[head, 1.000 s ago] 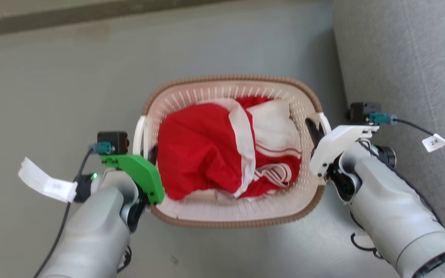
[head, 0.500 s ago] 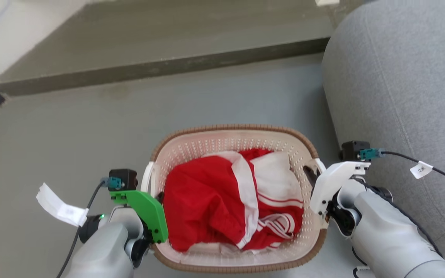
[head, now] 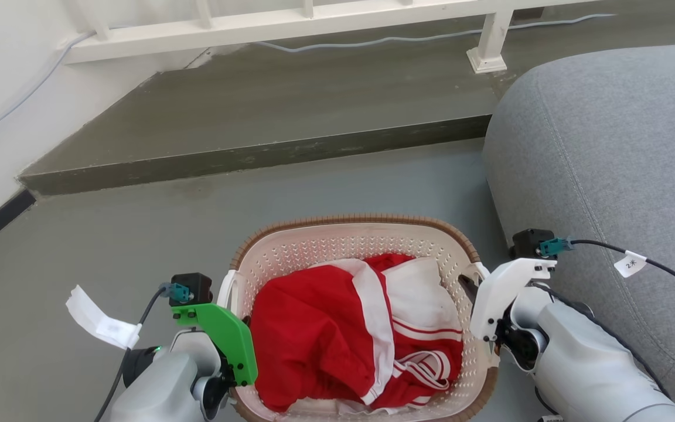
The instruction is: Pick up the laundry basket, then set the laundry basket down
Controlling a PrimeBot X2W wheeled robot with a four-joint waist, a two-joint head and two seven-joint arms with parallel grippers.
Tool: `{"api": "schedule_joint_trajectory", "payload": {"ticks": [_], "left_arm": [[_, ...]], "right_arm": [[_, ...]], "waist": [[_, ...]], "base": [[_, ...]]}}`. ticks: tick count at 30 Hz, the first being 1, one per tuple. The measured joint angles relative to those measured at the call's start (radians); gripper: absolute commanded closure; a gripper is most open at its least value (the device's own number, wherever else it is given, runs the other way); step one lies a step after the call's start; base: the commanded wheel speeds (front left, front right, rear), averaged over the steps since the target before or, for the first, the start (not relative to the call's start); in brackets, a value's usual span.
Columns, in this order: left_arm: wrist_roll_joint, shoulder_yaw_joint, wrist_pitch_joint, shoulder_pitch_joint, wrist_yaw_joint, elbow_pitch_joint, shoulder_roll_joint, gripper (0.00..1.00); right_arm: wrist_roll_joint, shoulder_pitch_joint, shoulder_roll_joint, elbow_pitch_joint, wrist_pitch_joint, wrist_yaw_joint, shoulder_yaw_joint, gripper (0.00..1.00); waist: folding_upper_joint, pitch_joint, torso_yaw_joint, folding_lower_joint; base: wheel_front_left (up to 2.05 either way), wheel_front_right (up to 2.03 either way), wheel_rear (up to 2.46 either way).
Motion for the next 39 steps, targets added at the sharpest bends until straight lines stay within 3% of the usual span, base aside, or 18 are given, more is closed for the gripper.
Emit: {"api": "schedule_joint_trajectory", "payload": {"ticks": [15, 39], "left_arm": [[-0.026, -0.05, 0.07, 0.0, 0.047, -0.007, 0.001, 1.0], [-0.072, -0.086, 0.11, -0.001, 0.07, -0.016, 0.001, 1.0]], "right_arm": [[0.044, 0.0, -0.01, -0.003, 0.076, -0.001, 0.032, 1.0], [0.093, 0.0, -0.03, -0.012, 0.139, -0.002, 0.075, 1.0]], "waist": [[0.0, 0.008, 0.005, 0.0], [0.0, -0.011, 0.004, 0.0001]], "base": [[0.0, 0.0, 0.0], [0.0, 0.0, 0.0]]}}
